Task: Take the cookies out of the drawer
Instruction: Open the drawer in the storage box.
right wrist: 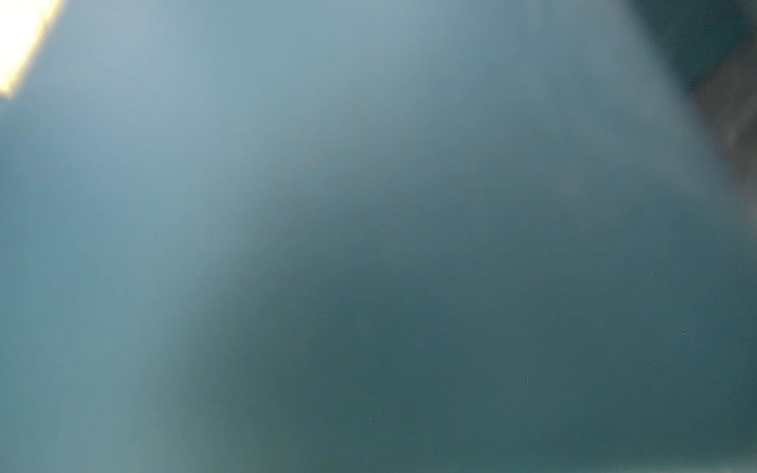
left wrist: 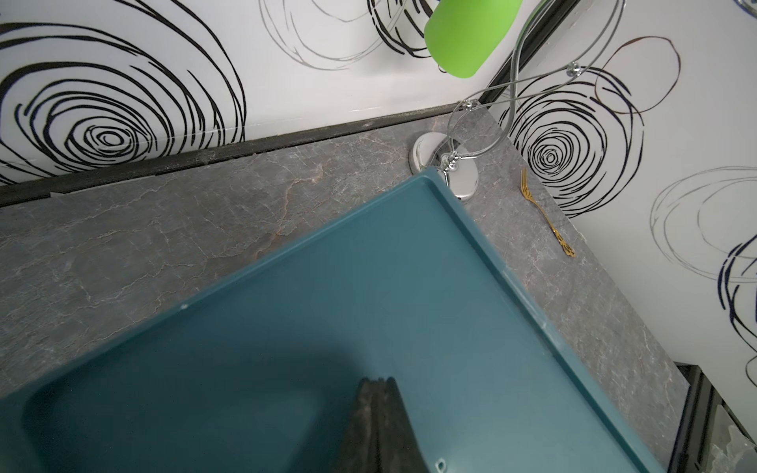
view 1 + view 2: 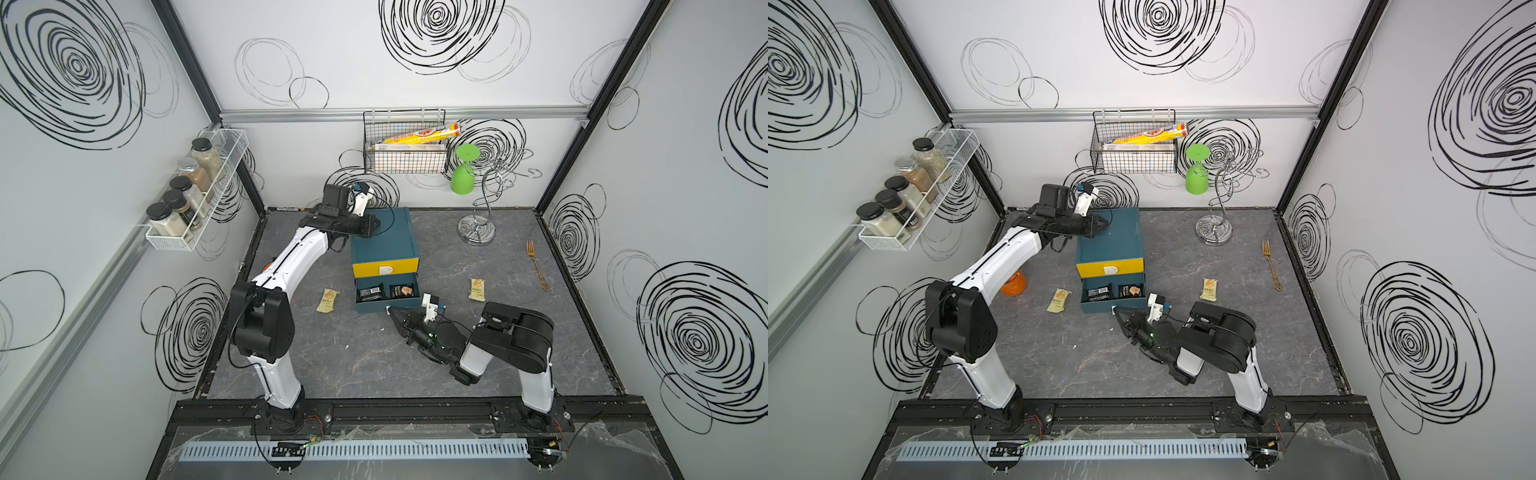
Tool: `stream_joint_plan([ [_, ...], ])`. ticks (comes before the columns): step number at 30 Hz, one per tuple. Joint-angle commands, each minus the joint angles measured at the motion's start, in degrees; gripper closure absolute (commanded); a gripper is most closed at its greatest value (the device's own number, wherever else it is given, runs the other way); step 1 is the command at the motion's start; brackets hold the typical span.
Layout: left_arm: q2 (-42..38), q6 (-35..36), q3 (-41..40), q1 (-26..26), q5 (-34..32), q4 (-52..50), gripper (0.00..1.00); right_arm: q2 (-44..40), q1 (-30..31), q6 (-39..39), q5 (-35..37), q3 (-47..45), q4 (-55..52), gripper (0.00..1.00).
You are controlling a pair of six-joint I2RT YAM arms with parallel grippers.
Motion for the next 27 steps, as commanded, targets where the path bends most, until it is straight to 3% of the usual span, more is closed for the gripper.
stream_joint_plan([
  [1,3.3,0.0,-1.5,0.4,-3.2,-6.1,0.93,-0.5,3.5,-0.6,0.9,-2.0,12.4,1.0],
  [27,2.6,0.3,-1.9,0.5,-3.6,-6.4,0.93,-4.2,10.0,-2.4,5.2,-7.6,12.4,1.0],
])
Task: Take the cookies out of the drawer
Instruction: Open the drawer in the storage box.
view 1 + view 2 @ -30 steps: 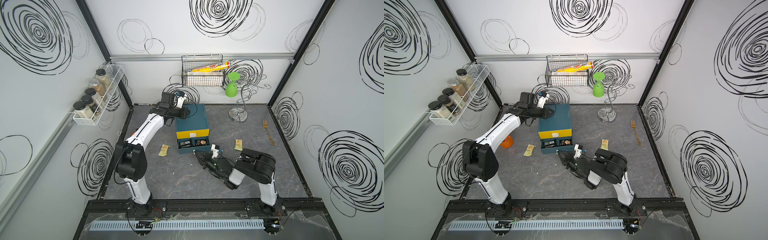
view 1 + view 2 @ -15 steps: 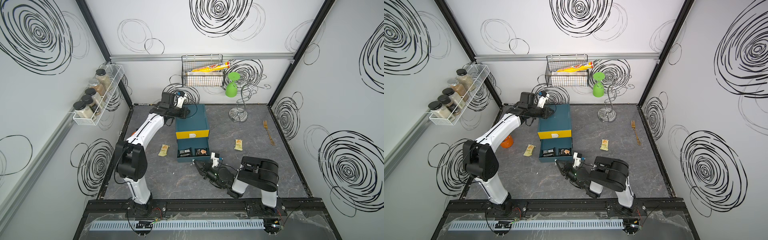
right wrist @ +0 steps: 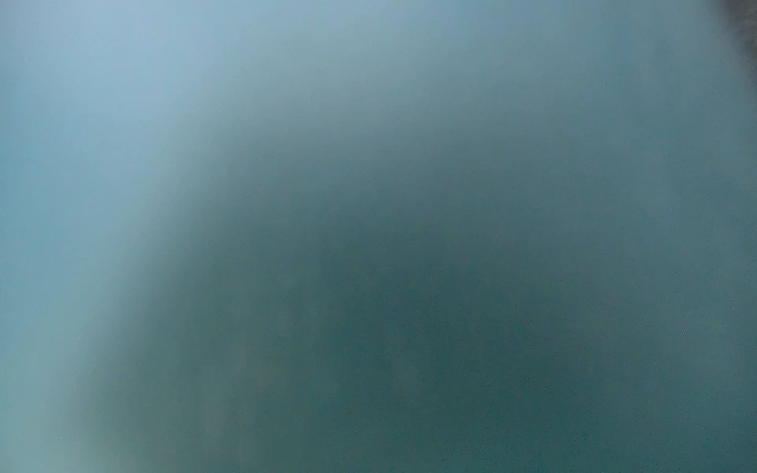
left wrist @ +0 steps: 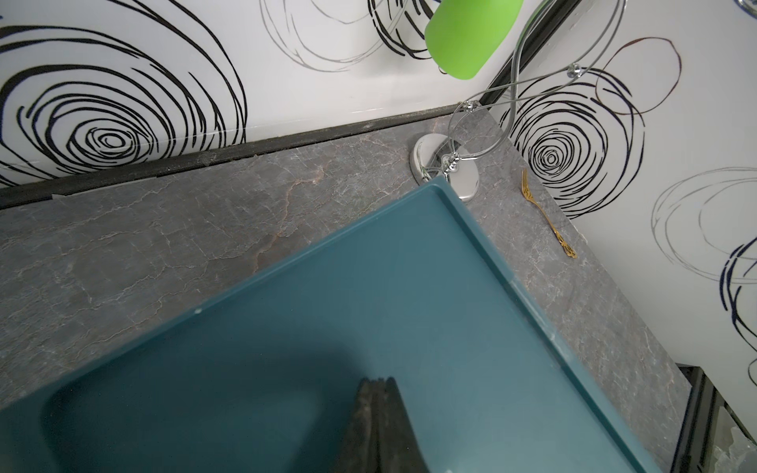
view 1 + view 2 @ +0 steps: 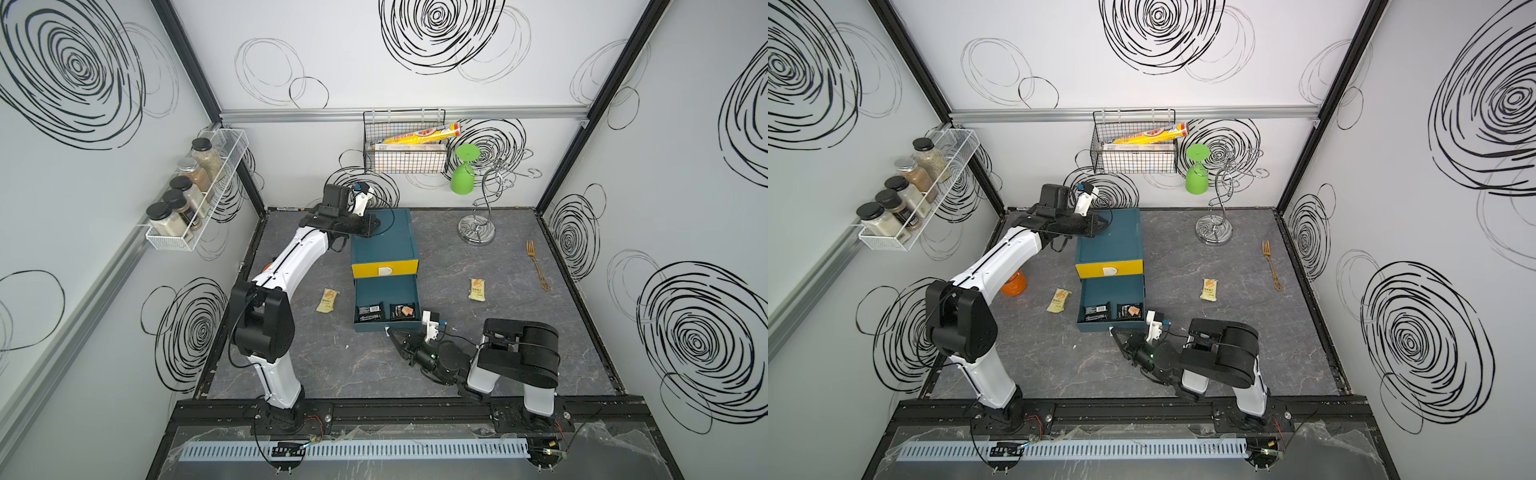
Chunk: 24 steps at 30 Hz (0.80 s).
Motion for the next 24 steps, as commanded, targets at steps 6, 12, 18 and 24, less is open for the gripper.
stream_joint_plan([
  [6,2.4,0.1,-2.0,0.5,-3.3,-6.2,0.93,-3.9,1.0,-3.8,1.5,-3.4,12.3,0.51],
  [12,2.7,0.3,-1.6,0.6,-3.0,-6.3,0.92,-4.8,0.9,-3.1,-1.9,-4.4,12.3,0.38],
  [18,2.8,0.3,-0.6,0.8,-2.6,-6.6,0.92,-9.5,1.1,-0.7,-7.0,-12.0,12.3,0.36],
  [24,3.1,0.6,1.3,0.9,-1.7,-7.5,0.92,-33.3,1.2,-3.4,-7.7,-21.2,-3.9,0.37],
])
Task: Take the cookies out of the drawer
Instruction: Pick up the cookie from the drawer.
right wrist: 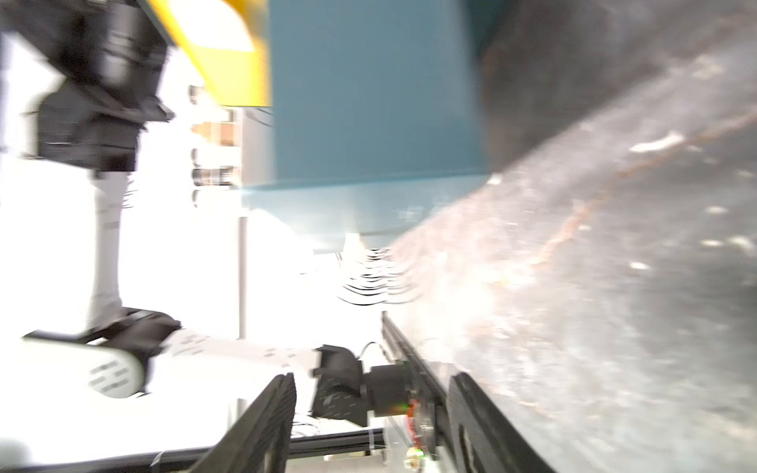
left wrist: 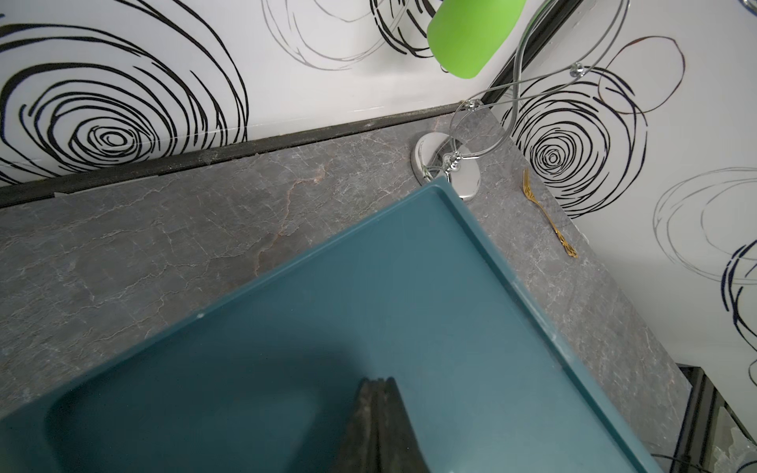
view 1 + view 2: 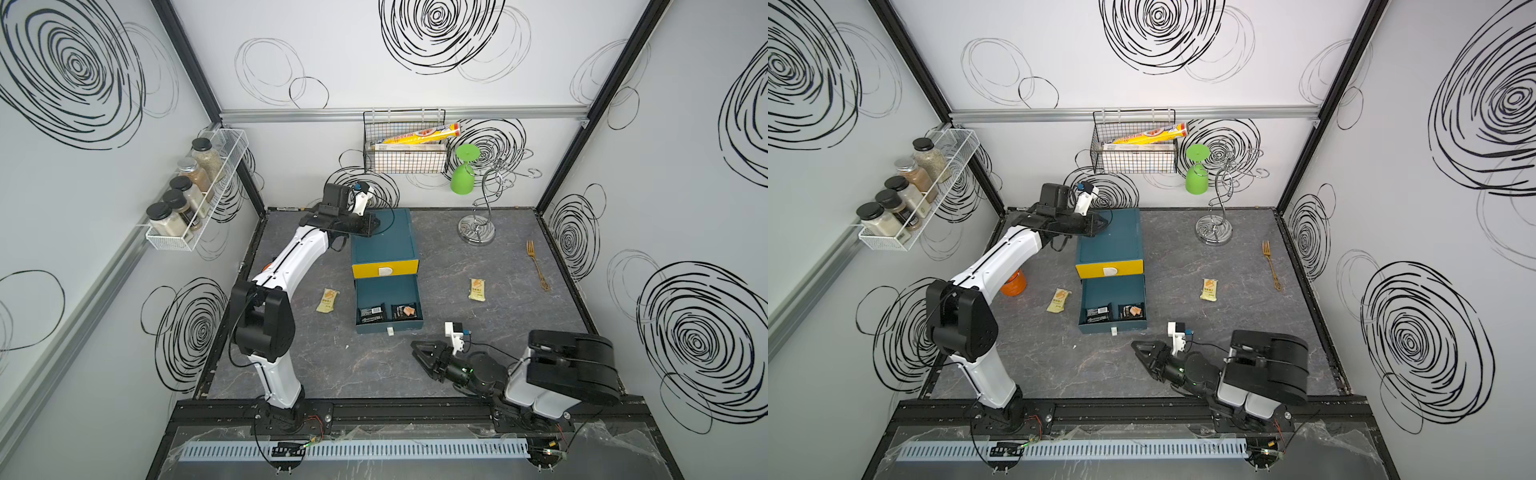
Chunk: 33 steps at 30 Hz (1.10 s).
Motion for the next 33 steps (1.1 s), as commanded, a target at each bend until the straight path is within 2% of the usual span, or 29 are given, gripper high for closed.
stream_joint_plan([
  [1,2.5,0.6,0.4,0.9,-1.5,-6.6,0.92,-18.1,0.2,-4.1,-2.0,-1.9,-11.6,0.37],
  [3,1.9,0.7,0.5,0.9,-1.4,-6.6,0.91,-34.6,0.1,-14.1,0.8,9.2,-48.3,0.37],
  [4,1.5,0.9,0.6,0.8,-1.6,-6.8,0.91,-39.7,0.0,-21.6,5.4,17.9,-68.7,0.37],
  [5,1.2,0.9,0.7,0.8,-1.7,-6.8,0.91,-42.5,-1.3,-27.5,8.2,24.4,-80.3,0.34],
  [7,0.8,0.9,0.7,0.9,-1.2,-6.7,0.91,-45.9,-9.3,-35.7,5.7,31.8,-90.8,0.34],
  [9,0.2,1.1,0.3,0.8,-1.3,-6.8,0.91,-46.2,-18.4,-44.2,1.7,37.8,-97.0,0.35],
  [12,-1.2,1.3,-1.5,0.8,-1.5,-6.0,0.91,-38.7,-24.4,-61.5,-1.0,49.6,-105.8,0.35],
  [15,-2.0,1.5,-3.2,0.8,-1.5,-5.2,0.93,-26.9,-25.1,-79.0,-4.8,61.2,-113.8,0.31],
  [17,-1.9,1.4,-3.6,0.8,-1.4,-5.0,0.93,-19.8,-25.2,-89.4,-11.0,67.8,-117.7,0.29],
  [20,-1.4,0.8,-3.7,0.8,-0.6,-4.4,0.93,-11.4,-25.2,-99.6,-18.7,77.1,-124.9,0.31],
  [23,-0.7,0.9,-3.0,0.7,-0.4,-4.8,0.93,-6.6,-25.3,-106.1,-23.3,81.2,-127.9,0.32],
  [26,0.0,1.2,-1.9,0.6,-0.3,-5.7,0.93,-3.7,-25.3,-109.4,-27.2,82.9,-130.9,0.32],
  [33,2.2,1.6,0.6,0.6,-0.1,-6.5,0.93,-0.1,-25.3,-112.8,-29.7,80.5,-131.7,0.33],
])
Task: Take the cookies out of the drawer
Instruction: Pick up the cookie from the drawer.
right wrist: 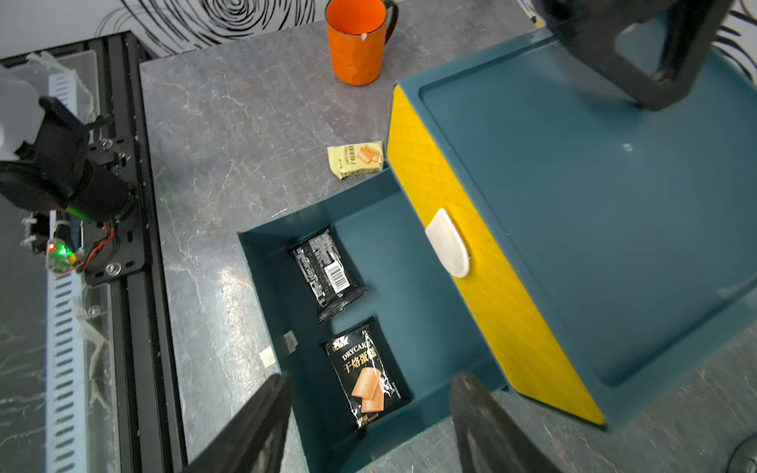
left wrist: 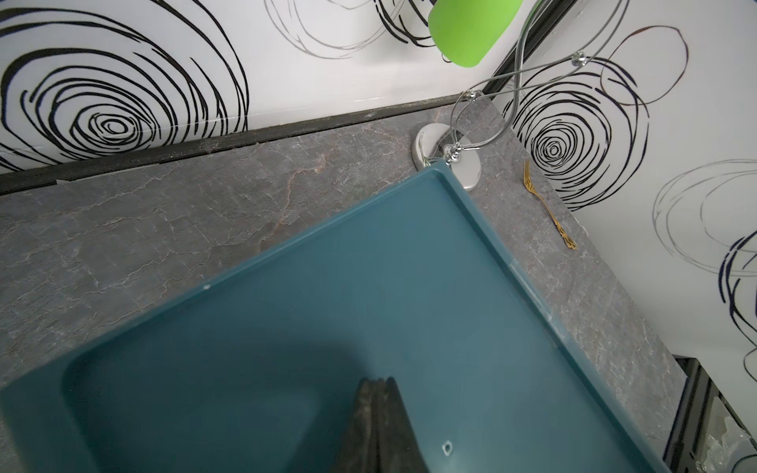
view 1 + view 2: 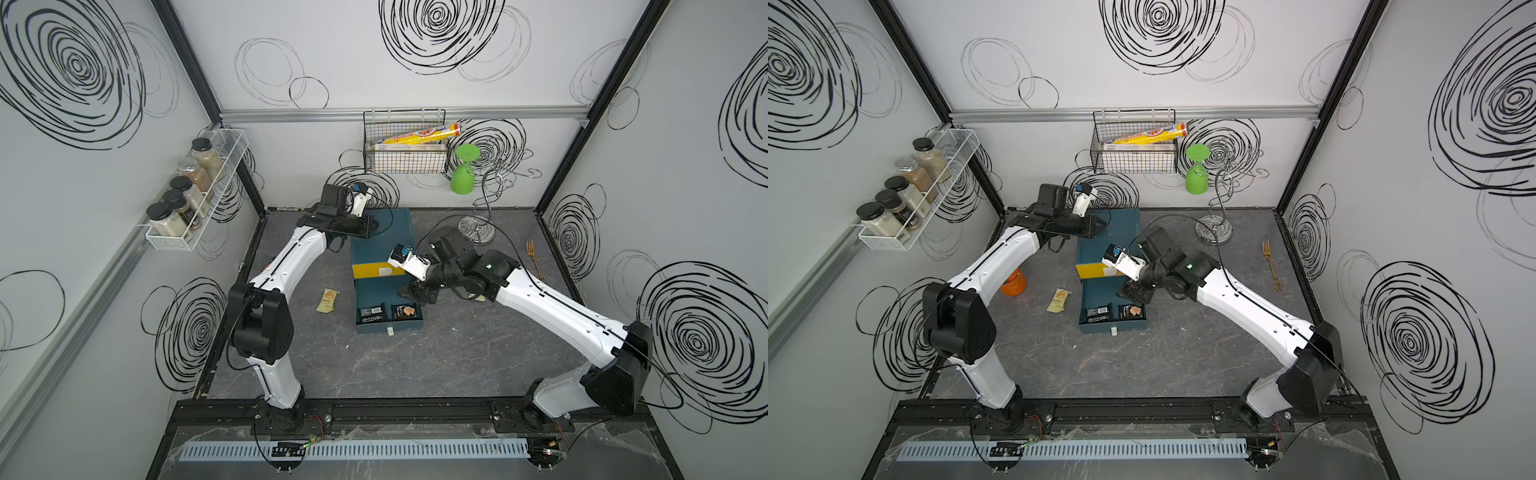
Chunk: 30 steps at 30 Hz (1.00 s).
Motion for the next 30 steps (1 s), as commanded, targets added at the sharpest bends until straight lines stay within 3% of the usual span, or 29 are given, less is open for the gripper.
stream_joint_plan([
  [1,3.4,1.0,1.1,0.4,-0.2,-4.9,0.93,3.2,-0.2,-4.5,-3.5,0.2,-3.8,0.33],
  [11,4.8,1.5,2.4,0.4,-0.5,-5.8,0.93,14.9,0.3,-9.3,-0.4,6.7,-9.7,0.35],
  [30,6.1,1.4,2.4,0.4,1.5,-5.1,0.94,20.2,2.4,-14.3,7.2,8.1,-12.1,0.31],
])
